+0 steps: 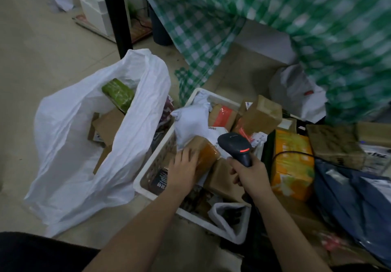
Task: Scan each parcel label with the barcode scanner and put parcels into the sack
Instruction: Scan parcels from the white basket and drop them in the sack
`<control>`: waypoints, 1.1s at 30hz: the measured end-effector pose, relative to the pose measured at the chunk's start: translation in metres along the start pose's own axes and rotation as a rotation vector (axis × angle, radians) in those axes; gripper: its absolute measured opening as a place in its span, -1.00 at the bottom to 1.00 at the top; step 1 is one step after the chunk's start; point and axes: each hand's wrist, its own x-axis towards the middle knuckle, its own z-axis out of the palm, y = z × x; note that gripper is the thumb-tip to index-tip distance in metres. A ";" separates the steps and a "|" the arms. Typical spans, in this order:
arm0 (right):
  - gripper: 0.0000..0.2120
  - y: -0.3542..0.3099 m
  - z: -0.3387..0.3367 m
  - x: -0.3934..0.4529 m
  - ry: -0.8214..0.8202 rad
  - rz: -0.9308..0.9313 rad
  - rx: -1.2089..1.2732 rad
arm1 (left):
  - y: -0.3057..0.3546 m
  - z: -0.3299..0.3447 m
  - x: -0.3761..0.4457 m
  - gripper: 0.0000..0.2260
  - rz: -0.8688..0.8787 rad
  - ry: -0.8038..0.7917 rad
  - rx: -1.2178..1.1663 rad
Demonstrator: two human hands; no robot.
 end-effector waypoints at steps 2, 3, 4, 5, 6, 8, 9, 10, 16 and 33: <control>-0.90 0.003 -0.003 0.003 -0.016 -0.003 0.010 | 0.001 0.010 0.001 -0.22 -0.038 0.013 0.077; -0.90 0.003 -0.005 0.004 -0.020 -0.003 0.013 | 0.001 0.012 0.001 -0.12 -0.061 0.007 0.067; -0.90 0.004 -0.006 0.006 -0.024 -0.004 0.017 | 0.000 0.011 0.001 -0.06 -0.099 -0.009 0.048; -0.90 0.004 -0.007 0.007 -0.028 -0.004 0.023 | -0.001 0.011 0.003 -0.03 -0.142 0.022 0.048; -0.90 0.005 -0.008 0.007 -0.033 -0.004 0.029 | -0.003 0.007 0.005 -0.04 -0.182 0.006 0.051; -0.90 0.006 -0.010 0.008 -0.041 0.001 0.039 | -0.007 -0.001 0.010 -0.07 -0.225 -0.047 -0.024; -0.90 0.007 -0.011 0.008 -0.042 0.005 0.043 | -0.012 -0.005 0.014 -0.08 -0.245 -0.073 -0.135; -0.90 0.007 -0.011 0.007 -0.042 0.010 0.051 | -0.014 -0.013 0.014 -0.08 -0.260 -0.083 -0.296; -0.82 -0.006 -0.011 0.004 0.062 0.012 0.158 | -0.020 -0.065 -0.001 -0.10 -0.383 -0.112 -1.298; -0.72 -0.067 0.007 -0.071 -0.073 -0.179 0.337 | -0.029 -0.148 -0.073 -0.67 -0.459 -0.162 -1.522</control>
